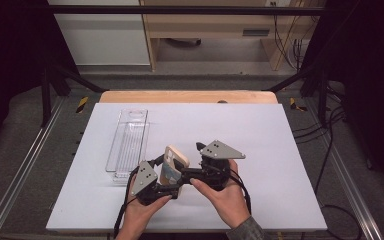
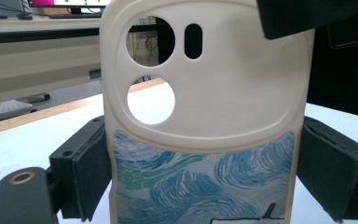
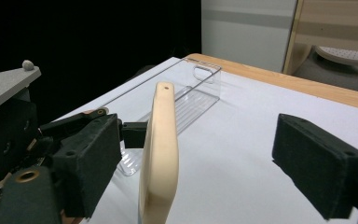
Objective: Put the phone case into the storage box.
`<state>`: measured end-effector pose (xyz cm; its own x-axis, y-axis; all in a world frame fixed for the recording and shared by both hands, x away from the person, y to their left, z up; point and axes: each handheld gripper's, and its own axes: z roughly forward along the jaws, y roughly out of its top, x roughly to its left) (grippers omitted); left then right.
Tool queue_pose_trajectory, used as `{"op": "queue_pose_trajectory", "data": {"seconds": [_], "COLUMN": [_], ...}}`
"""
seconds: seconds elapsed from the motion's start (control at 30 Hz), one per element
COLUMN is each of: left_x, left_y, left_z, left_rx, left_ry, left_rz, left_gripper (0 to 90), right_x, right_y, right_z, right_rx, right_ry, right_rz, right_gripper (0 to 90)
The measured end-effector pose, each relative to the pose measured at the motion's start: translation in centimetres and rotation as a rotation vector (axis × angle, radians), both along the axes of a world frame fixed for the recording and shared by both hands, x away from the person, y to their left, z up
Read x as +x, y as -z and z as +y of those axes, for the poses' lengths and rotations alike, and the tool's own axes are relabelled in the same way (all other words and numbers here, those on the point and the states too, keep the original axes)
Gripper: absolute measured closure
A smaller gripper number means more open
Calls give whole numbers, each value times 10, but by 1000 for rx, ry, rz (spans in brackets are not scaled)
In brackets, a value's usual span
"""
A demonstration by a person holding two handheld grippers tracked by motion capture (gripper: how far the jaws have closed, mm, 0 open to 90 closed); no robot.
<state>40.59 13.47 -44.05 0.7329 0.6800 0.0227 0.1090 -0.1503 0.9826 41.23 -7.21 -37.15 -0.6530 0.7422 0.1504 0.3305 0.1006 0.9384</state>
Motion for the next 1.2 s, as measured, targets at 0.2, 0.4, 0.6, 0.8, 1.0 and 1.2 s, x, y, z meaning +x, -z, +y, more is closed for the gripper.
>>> {"op": "queue_pose_trajectory", "data": {"seconds": [0.2,0.4,0.6,0.8,1.0,1.2], "left_x": [-1,-1,1,1,0,-1], "left_y": [-1,0,0,-2,-4,-2], "left_z": [-1,-1,3,6,6,8], "left_rx": [3,5,4,-6,-17,-17], "left_ry": [0,-1,-21,-33,-37,-45], "left_rz": [-2,-2,-7,-10,-9,-3], "left_gripper": [117,117,118,118,117,117], "right_x": [0,0,-1,-1,4,8], "right_y": [-6,-9,-9,-9,3,21], "right_z": [-4,-10,-24,-46,-61,-70], "right_rx": [14,27,56,88,86,44], "right_ry": [5,9,33,74,117,171], "right_rz": [2,-1,-7,-11,-3,-14], "right_gripper": [109,82,69,57,49,54]}}
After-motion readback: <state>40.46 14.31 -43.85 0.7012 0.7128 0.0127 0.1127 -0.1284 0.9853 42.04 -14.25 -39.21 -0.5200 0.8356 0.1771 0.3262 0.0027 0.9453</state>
